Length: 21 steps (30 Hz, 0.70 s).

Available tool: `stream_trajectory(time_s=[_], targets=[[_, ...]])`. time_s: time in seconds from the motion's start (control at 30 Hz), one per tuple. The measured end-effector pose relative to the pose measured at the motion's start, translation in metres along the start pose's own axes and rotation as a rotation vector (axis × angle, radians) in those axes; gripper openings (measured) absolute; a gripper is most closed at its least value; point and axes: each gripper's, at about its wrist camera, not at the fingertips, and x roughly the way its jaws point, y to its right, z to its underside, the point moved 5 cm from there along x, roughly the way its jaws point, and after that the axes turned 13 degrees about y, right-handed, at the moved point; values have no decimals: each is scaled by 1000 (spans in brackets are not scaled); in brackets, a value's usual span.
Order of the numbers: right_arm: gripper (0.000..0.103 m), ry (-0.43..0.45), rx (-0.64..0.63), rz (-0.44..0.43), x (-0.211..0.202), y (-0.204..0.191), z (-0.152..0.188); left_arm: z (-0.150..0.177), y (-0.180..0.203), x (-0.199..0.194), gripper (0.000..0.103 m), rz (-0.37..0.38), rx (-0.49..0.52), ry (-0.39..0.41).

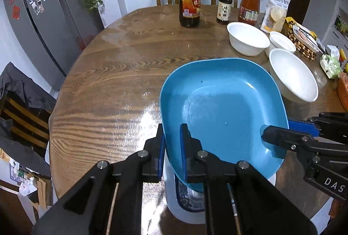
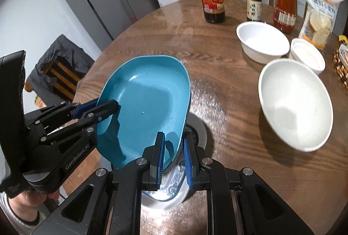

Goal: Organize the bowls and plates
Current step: 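Carry the teal dish with both grippers over the patterned plate stack, then lower the teal dish onto the patterned plates with both grippers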

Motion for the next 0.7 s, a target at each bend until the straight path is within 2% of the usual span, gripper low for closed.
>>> stream_trajectory(time_s=[0.7], targets=[[19, -92, 17, 5, 7, -2, 37, 36, 8, 4, 12, -4, 20, -63]])
